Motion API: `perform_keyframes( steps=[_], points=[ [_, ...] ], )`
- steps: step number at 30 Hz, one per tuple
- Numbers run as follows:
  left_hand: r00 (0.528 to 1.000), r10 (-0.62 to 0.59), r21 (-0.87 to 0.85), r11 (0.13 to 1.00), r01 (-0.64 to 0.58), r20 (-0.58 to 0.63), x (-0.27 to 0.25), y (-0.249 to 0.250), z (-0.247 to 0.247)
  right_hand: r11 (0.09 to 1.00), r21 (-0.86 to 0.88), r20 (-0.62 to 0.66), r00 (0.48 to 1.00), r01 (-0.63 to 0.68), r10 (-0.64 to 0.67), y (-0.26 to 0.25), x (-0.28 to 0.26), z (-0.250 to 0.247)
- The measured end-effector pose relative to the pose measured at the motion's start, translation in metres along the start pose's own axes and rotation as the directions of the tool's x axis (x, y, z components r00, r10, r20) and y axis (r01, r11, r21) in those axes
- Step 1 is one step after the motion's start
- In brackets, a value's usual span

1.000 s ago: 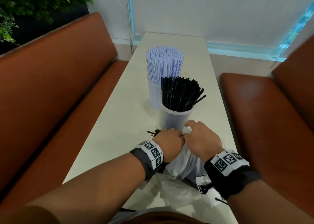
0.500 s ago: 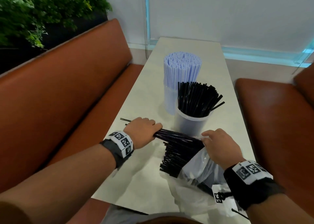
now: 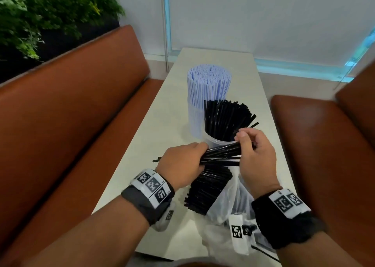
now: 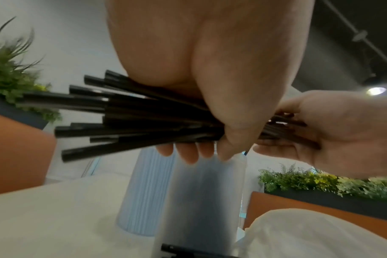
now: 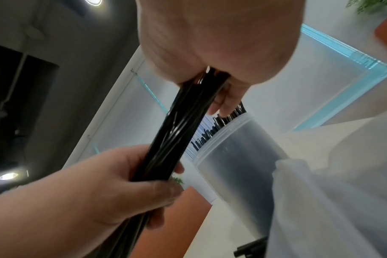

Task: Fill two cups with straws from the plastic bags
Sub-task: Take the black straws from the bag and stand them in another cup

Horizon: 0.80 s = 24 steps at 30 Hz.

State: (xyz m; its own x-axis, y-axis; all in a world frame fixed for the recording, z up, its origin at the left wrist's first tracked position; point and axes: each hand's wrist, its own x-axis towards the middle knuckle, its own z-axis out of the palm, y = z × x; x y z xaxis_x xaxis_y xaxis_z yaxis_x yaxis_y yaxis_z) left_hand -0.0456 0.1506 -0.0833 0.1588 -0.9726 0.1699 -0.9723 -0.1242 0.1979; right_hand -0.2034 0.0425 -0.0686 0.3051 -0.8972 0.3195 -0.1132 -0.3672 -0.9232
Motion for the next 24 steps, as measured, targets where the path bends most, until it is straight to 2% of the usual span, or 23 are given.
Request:
perform_keyframes(
  steps=[1,5,7,9,11,12,13,14,16,18,20,22,24],
  points=[
    [1.0,-0.004,0.002,1.0,0.004,-0.014,0.003,0.006,0.0,1.0,0.03,-0.007,1.0,-0.004,0.004,0.0,0.002,-0.002],
    [0.999,0.002,-0.018,1.0,-0.002,-0.036,0.009,0.03,0.006,0.996,-0.069,0.214,0.974,-0.055,0.068,0.0,0.003,0.003],
    [0.999,-0.005,-0.057,0.998,0.003,-0.047,0.009,0.032,0.01,0.996,-0.035,0.201,0.976,-0.083,0.089,0.0,0.004,0.001],
    [0.998,-0.035,-0.105,0.994,0.029,-0.056,0.01,0.026,0.009,0.989,0.077,0.138,0.984,-0.123,0.111,0.001,0.003,-0.002],
    [0.991,-0.11,-0.26,0.962,0.087,-0.078,0.012,0.018,0.001,0.949,0.238,0.101,0.977,-0.207,0.187,-0.001,0.001,0.0],
    [0.981,-0.167,-0.413,0.904,0.112,-0.099,0.014,0.016,-0.006,0.916,0.303,0.113,0.964,-0.263,0.24,-0.002,0.001,0.001],
    [0.965,-0.225,-0.588,0.802,0.105,-0.134,0.017,0.015,-0.014,0.883,0.339,0.14,0.945,-0.326,0.295,-0.002,0.001,0.002],
    [0.943,-0.28,-0.74,0.67,0.058,-0.18,0.021,0.017,-0.024,0.851,0.351,0.177,0.92,-0.391,0.35,-0.003,0.002,0.003],
    [0.893,-0.353,-0.894,0.434,-0.108,-0.279,0.029,0.025,-0.047,0.785,0.351,0.26,0.859,-0.51,0.441,-0.004,0.002,0.005],
    [0.849,-0.382,-0.927,0.239,-0.29,-0.364,0.035,0.032,-0.066,0.717,0.358,0.318,0.8,-0.598,0.509,-0.005,0.002,0.006],
    [0.821,-0.403,-0.908,0.066,-0.414,-0.404,0.041,0.035,-0.08,0.65,0.381,0.343,0.753,-0.658,0.561,-0.007,0.002,0.003],
    [0.812,-0.41,-0.882,-0.037,-0.469,-0.415,0.047,0.039,-0.088,0.554,0.45,0.366,0.71,-0.701,0.601,-0.009,0.004,-0.001],
    [0.817,-0.421,-0.884,-0.071,-0.462,-0.393,0.052,0.048,-0.086,0.435,0.537,0.408,0.674,-0.723,0.616,-0.014,0.005,-0.001]
  ],
)
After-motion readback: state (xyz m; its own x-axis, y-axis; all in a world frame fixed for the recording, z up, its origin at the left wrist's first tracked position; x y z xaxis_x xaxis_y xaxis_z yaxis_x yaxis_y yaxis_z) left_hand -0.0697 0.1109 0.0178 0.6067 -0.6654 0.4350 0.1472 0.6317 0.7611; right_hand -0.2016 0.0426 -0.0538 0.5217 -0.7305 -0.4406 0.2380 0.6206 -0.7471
